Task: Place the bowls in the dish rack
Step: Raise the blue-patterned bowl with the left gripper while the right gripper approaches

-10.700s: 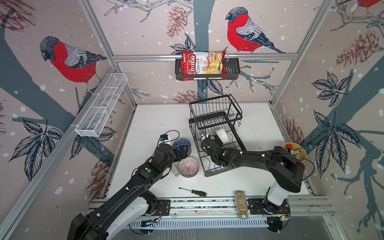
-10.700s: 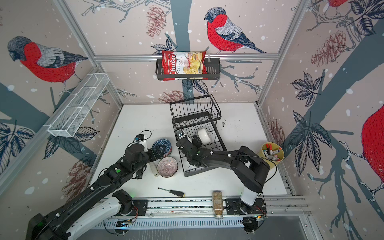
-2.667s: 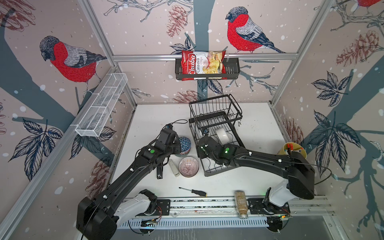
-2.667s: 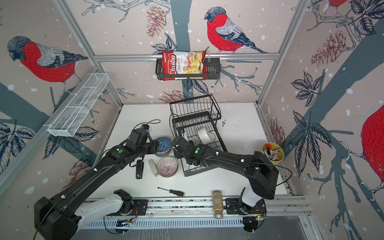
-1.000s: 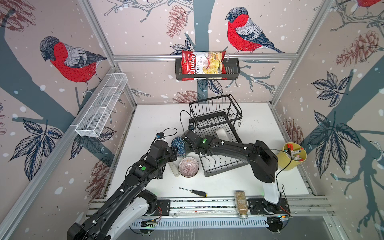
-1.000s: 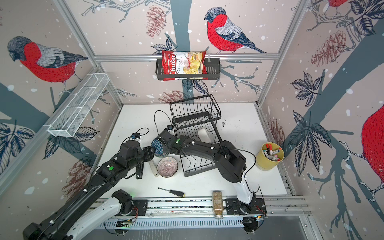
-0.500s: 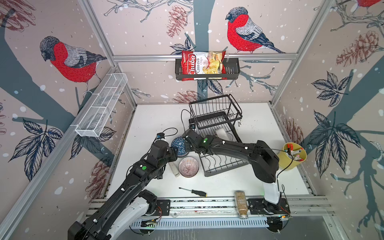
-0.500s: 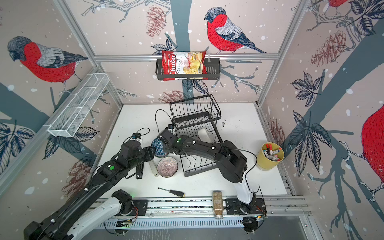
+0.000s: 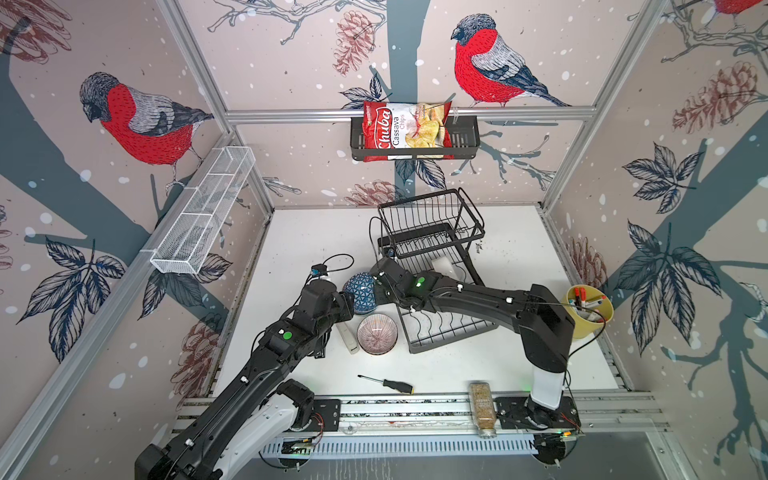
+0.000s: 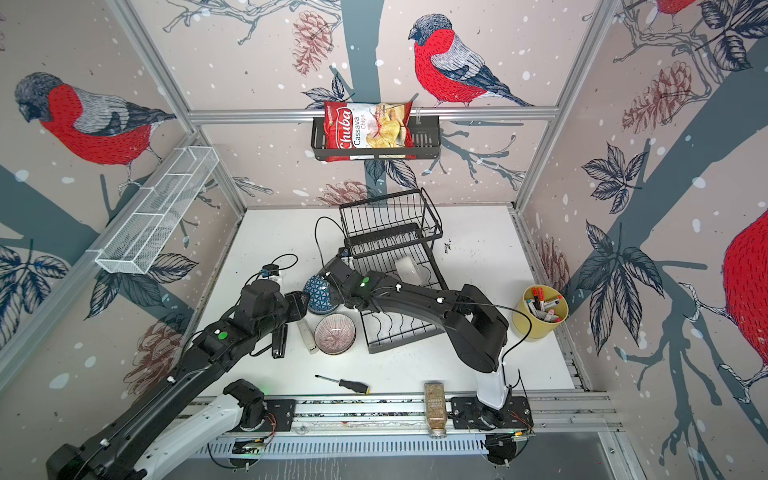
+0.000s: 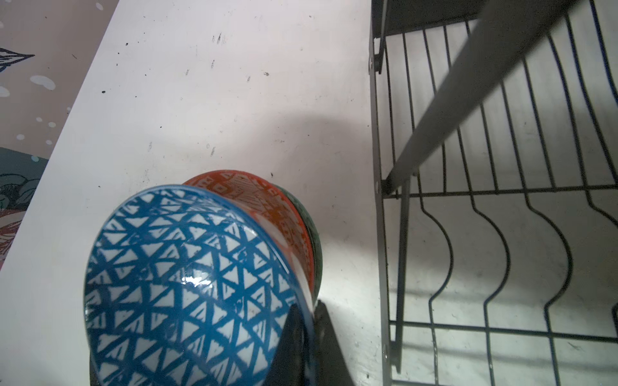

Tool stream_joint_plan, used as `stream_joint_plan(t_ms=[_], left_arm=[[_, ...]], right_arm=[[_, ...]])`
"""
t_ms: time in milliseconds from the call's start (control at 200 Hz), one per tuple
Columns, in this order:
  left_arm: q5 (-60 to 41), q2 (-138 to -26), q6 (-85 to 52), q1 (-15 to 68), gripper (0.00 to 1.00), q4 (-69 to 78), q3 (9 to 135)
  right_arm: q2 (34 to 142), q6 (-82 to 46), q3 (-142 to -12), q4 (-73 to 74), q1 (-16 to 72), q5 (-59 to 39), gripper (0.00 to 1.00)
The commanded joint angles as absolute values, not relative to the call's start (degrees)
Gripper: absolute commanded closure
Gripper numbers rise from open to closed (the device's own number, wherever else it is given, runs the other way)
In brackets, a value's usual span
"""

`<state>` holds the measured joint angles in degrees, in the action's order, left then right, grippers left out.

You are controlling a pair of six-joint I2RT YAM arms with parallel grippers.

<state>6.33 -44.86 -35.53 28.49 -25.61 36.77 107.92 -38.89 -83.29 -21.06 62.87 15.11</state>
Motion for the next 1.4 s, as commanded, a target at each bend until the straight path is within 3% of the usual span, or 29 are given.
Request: stream_joint_plan(t_ms=[0,350,895,1246,1396], left_arm=[[7.25,-45.03,-35.28,28.47,0.52,-24.33,37.24],[9.06,-47.76,-35.38,28.45,0.55,-24.37,37.56],[8.64,-51.49,-36.24,28.48,0.89,-23.92,39.7],[7.8,-51.76,-36.61,28.47,1.0,-23.33,40.25],[5.98,-51.37,-36.67,28.48,1.0,-21.57,39.69]], right_arm=[[106.57,-37.94,-82.93,-17.67,63.29,16.13,1.0],[102.99,-36.23,-80.61,-15.56,64.51,16.0,1.0],[99.0,-34.02,-77.92,-14.37,67.5,18.33,1.0],[98.14,-33.68,-78.29,-15.47,68.83,21.11,1.0],[97.7,-33.35,-78.11,-15.86,69.13,20.79,0.92]])
